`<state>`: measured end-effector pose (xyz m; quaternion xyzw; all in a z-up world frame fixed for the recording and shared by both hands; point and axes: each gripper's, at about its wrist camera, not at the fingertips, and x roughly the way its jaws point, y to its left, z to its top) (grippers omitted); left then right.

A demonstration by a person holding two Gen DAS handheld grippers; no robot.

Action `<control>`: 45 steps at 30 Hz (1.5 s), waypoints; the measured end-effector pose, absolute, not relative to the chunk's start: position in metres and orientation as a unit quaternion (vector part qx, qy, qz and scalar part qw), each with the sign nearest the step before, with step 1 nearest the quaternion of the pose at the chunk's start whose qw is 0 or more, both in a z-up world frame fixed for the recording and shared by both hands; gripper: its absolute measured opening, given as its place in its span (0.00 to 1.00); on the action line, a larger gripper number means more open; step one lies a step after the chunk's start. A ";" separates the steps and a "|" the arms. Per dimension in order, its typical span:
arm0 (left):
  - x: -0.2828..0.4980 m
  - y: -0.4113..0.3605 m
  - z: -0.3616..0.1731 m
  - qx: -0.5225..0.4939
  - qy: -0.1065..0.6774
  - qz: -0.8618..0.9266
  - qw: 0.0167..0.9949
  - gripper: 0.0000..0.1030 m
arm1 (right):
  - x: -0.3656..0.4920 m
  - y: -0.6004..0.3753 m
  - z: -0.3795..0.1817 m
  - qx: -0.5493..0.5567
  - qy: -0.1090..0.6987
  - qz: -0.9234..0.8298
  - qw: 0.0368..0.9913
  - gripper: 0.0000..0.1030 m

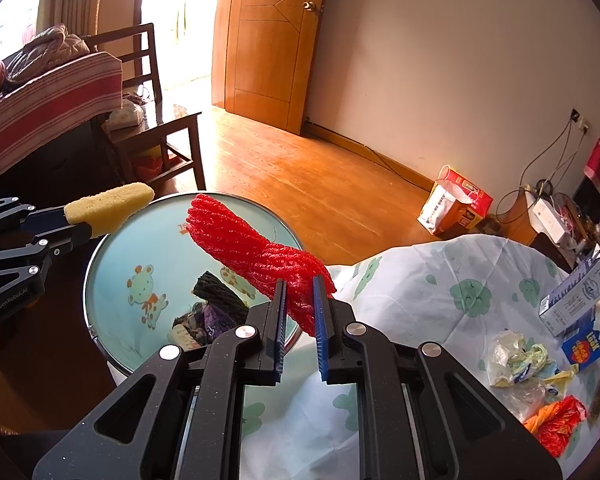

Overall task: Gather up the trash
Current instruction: 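Hold both items over the bin, then open both tools to release them, then return to the table and grasp the red plastic bag with the right tool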

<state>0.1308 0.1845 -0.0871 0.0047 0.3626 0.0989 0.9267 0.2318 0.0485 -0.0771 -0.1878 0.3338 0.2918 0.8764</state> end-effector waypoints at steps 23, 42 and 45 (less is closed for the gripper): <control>0.128 0.171 -0.089 0.017 0.350 0.107 0.930 0.78 | 0.218 0.042 -0.079 -0.159 0.328 0.303 0.880 0.54; 0.126 0.153 -0.092 0.031 0.351 0.106 0.930 0.93 | 0.173 -0.065 -0.071 -0.140 0.323 0.232 0.907 0.69; 0.127 0.151 -0.094 0.032 0.353 0.104 0.929 0.93 | 0.164 -0.089 -0.075 -0.130 0.327 0.214 0.911 0.73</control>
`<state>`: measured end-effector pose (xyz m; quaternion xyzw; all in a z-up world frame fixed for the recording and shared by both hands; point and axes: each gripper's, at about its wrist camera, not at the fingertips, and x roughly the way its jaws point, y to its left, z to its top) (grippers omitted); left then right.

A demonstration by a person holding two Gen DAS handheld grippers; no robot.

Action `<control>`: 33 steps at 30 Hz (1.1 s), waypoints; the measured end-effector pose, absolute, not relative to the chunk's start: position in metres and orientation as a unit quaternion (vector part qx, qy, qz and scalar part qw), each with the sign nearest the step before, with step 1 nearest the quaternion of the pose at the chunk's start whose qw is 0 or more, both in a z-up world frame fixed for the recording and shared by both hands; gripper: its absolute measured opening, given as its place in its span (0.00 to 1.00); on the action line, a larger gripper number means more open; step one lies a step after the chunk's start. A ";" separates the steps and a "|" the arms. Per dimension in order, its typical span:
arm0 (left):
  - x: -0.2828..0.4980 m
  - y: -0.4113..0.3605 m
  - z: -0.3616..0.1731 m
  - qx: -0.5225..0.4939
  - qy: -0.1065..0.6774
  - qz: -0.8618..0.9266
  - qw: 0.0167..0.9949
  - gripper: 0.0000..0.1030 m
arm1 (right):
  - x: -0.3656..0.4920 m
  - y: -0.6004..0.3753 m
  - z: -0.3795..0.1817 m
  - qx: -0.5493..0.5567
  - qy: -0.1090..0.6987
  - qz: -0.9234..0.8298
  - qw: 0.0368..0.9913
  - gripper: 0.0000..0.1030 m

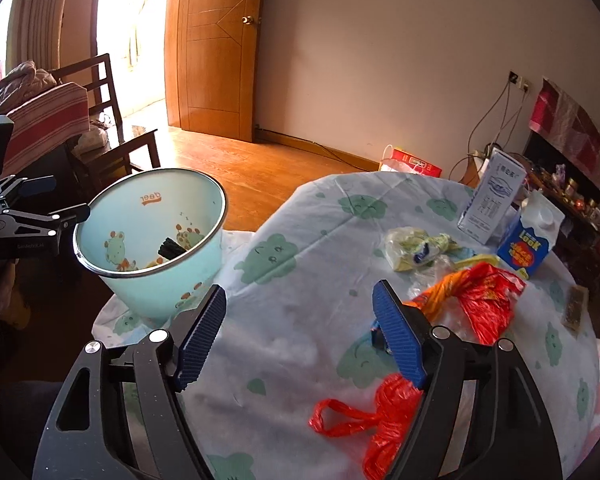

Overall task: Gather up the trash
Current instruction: 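Return to the table and grasp the red plastic bag with the right tool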

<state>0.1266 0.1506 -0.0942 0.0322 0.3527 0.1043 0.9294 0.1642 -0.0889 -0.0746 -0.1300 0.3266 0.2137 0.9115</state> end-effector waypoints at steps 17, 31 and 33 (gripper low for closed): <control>0.125 0.107 -0.123 0.050 0.382 0.066 0.920 0.94 | 0.126 -0.185 -0.106 -0.060 0.356 0.137 0.923 0.73; 0.124 0.073 -0.111 0.064 0.369 0.035 0.926 0.94 | 0.112 -0.197 -0.108 -0.048 0.377 0.167 0.910 0.17; 0.126 0.059 -0.106 0.070 0.364 0.023 0.928 0.94 | 0.110 -0.205 -0.104 -0.040 0.366 0.158 0.916 0.15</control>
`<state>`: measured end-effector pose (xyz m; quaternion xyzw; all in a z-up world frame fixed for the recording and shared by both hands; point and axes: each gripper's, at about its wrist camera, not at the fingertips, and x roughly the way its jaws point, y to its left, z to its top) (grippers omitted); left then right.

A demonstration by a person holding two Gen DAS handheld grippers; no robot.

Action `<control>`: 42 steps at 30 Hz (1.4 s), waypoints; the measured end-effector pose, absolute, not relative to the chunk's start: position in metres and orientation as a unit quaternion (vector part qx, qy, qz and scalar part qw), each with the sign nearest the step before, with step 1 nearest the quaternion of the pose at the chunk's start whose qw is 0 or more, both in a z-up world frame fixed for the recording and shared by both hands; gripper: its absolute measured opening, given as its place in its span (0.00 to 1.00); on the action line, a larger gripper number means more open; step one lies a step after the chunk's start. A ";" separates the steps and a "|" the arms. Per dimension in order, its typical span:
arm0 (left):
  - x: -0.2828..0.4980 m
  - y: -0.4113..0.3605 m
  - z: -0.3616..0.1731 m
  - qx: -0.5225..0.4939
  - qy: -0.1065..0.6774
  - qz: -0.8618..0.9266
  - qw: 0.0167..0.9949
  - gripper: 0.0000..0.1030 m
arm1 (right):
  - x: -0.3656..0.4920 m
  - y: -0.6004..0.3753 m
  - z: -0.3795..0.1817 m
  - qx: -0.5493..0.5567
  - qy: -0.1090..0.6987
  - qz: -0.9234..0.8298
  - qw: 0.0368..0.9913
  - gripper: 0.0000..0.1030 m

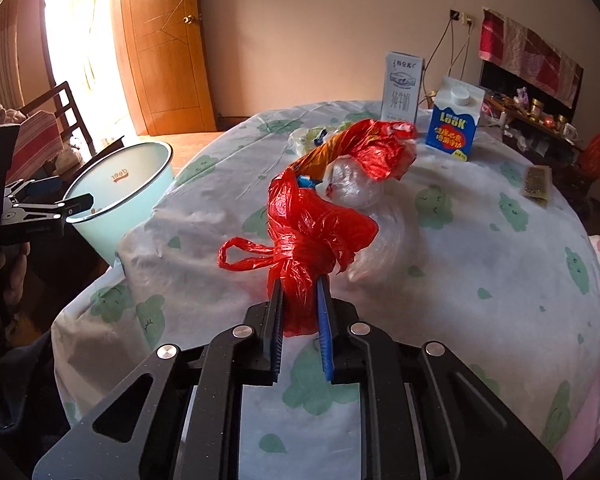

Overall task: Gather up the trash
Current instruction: 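Return to the table and grasp the red plastic bag with the right tool, then grasp the orange-blue wrapper with the left tool while the right tool holds the red bag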

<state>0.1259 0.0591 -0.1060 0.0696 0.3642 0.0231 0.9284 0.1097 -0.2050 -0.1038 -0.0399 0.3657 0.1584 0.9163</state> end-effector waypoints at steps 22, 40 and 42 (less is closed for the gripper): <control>0.206 -0.148 -0.101 0.126 0.373 -0.105 0.913 0.84 | 0.130 -0.351 -0.111 0.028 0.344 0.024 0.938 0.15; 0.188 -0.121 -0.098 0.138 0.376 -0.132 0.907 0.25 | 0.133 -0.320 -0.103 0.023 0.328 0.063 0.942 0.16; 0.179 -0.107 -0.093 0.137 0.367 -0.127 0.911 0.25 | 0.133 -0.311 -0.099 0.017 0.324 0.070 0.943 0.16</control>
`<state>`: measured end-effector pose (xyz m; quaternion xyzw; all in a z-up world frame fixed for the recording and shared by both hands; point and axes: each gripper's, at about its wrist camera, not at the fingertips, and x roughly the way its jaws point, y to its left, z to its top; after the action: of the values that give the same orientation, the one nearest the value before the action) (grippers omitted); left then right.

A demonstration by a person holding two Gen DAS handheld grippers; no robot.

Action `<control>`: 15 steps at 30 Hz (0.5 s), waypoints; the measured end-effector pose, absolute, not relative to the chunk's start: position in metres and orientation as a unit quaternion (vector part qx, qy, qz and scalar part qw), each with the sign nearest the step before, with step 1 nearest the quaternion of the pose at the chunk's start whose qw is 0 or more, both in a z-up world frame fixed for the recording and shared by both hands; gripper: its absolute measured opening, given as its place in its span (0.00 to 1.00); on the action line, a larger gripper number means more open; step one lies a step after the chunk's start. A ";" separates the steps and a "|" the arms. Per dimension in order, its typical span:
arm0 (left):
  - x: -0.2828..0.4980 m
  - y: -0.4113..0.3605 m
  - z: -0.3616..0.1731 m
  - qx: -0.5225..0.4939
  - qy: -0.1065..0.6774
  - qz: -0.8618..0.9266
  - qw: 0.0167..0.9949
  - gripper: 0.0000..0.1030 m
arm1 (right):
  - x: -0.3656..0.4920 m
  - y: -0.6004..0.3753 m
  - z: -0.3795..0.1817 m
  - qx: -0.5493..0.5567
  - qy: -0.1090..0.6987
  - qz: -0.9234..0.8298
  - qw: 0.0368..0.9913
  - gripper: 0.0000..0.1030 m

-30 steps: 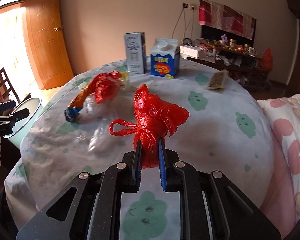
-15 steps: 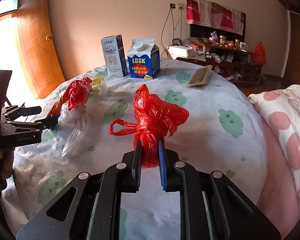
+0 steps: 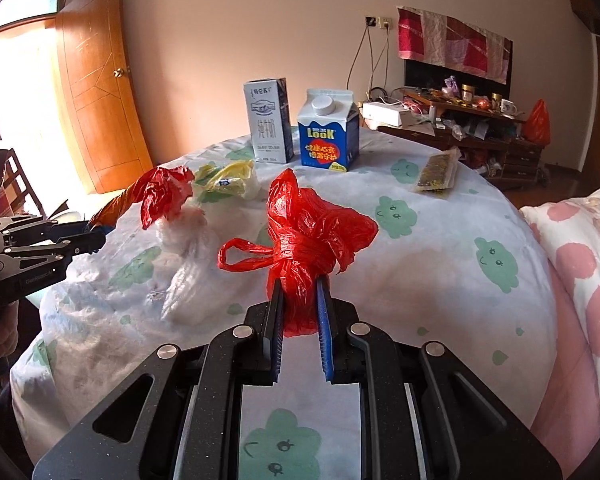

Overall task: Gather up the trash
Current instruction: 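Grasp the orange-blue wrapper with the left tool while the right tool holds the red bag, then carry the orange-blue wrapper over the bin with the left tool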

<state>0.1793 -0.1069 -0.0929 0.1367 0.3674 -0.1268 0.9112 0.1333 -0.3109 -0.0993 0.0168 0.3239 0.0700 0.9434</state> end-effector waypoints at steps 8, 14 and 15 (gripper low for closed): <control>0.159 -0.063 -0.080 0.135 0.342 -0.096 0.925 0.21 | 0.138 -0.270 -0.087 -0.007 0.315 0.099 0.944 0.16; 0.152 -0.037 -0.076 0.119 0.338 -0.082 0.930 0.21 | 0.145 -0.239 -0.079 -0.020 0.312 0.119 0.942 0.16; 0.151 -0.034 -0.076 0.116 0.338 -0.081 0.930 0.20 | 0.146 -0.234 -0.078 -0.023 0.311 0.122 0.942 0.16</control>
<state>0.1512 -0.0336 -0.0762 0.1160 0.3379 -0.0813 0.9304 0.1457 -0.2345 -0.0778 -0.0227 0.3114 0.1222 0.9421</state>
